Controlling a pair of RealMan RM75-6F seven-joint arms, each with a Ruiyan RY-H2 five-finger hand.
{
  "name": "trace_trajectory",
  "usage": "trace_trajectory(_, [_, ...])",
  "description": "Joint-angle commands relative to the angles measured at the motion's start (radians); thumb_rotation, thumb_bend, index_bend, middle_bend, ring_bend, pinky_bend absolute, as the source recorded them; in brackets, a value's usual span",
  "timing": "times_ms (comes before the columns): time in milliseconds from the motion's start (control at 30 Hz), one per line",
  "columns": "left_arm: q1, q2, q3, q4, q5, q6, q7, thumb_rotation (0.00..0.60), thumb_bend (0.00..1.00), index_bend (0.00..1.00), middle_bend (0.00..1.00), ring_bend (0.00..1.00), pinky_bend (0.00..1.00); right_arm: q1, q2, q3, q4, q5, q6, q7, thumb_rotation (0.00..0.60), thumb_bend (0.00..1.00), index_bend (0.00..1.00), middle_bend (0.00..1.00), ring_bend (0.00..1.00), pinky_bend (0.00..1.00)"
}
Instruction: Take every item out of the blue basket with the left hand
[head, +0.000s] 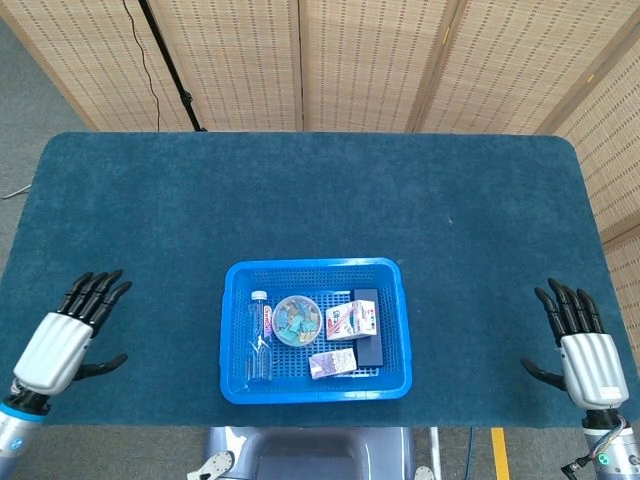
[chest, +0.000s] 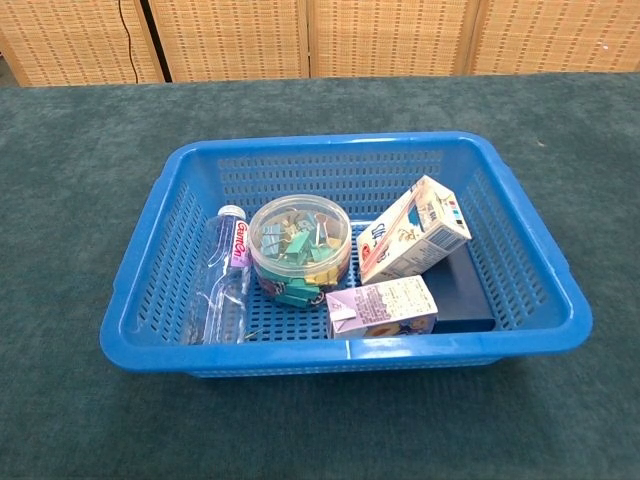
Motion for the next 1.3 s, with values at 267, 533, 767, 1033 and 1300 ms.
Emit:
trace_trajectory(267, [-0.264, 0.034, -0.097, -0.289, -0.165, -0.417, 0.223, 0.6, 0.0, 0.0, 0.0, 0.0, 0.0, 0.0, 0.015, 0.007, -0.007, 0.017, -0.005, 0.018, 0.6, 0.0, 0.0, 0.0, 0.0, 0.0])
trace_trajectory(533, [-0.429, -0.146, -0.181, -0.256, -0.399, -0.564, 0.446, 0.6, 0.0, 0.0, 0.0, 0.0, 0.0, -0.001, 0.028, 0.019, -0.012, 0.045, -0.01, 0.038, 0.6, 0.0, 0.0, 0.0, 0.0, 0.0])
trace_trajectory(767, [-0.523, -0.271, -0.189, -0.226, -0.566, -0.581, 0.607, 0.6, 0.0, 0.0, 0.0, 0.0, 0.0, -0.001, 0.034, 0.023, -0.016, 0.051, -0.013, 0.045, 0.6, 0.0, 0.0, 0.0, 0.0, 0.0])
trace_trajectory(1033, [-0.593, -0.366, -0.167, -0.174, -0.745, -0.534, 0.729, 0.6, 0.0, 0.0, 0.0, 0.0, 0.0, -0.004, 0.045, 0.033, -0.015, 0.071, -0.014, 0.076, 0.6, 0.0, 0.0, 0.0, 0.0, 0.0])
trace_trajectory(1300, [-0.634, -0.45, -0.142, -0.068, -0.802, -0.519, 0.73, 0.6, 0.0, 0.0, 0.0, 0.0, 0.0, -0.007, 0.05, 0.036, -0.022, 0.071, -0.007, 0.091, 0.6, 0.0, 0.0, 0.0, 0.0, 0.0])
